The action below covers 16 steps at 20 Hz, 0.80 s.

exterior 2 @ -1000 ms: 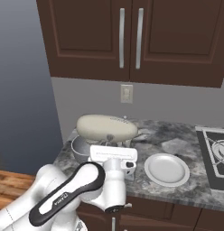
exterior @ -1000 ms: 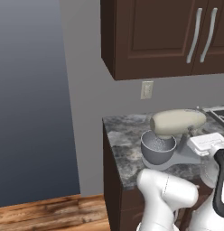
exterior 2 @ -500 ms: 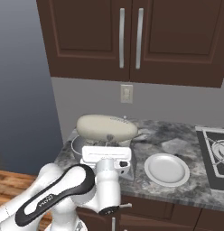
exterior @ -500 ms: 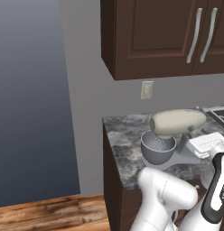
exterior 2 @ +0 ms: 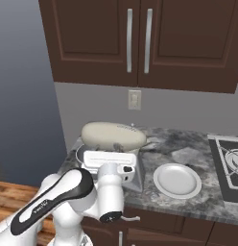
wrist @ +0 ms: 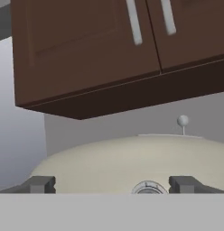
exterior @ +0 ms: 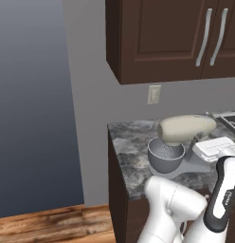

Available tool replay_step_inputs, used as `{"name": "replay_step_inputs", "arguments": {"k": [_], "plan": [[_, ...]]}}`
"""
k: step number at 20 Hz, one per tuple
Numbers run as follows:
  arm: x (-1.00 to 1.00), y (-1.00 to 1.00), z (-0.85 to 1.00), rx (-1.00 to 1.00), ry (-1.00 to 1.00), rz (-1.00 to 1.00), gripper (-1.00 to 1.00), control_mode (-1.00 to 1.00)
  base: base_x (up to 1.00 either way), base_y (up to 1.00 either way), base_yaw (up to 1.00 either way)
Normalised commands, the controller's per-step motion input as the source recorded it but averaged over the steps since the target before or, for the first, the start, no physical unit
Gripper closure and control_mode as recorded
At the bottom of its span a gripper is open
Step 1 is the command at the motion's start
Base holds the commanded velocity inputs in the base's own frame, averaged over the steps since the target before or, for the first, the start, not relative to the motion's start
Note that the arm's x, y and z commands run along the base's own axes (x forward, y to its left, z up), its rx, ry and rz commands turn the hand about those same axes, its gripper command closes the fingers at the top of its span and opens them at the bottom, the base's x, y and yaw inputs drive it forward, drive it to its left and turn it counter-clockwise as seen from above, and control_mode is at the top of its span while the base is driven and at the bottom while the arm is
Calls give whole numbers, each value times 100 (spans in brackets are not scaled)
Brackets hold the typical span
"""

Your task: Add butter and sugar cubes to the stand mixer bowl and then turn on the stand mixer to begin making frosting.

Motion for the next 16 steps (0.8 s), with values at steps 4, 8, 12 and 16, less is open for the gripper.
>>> {"name": "replay_step_inputs", "arguments": {"k": [4, 8, 12, 16], "plan": [[3, 0, -20, 0, 0, 0, -100, -100, 0, 0, 0], [16, 0, -13, 1, 0, -3, -100, -100, 0, 0, 0], [24, 0, -15, 1, 0, -4, -100, -100, 0, 0, 0], [21, 1, -18, 1, 0, -5, -100, -100, 0, 0, 0]]}}
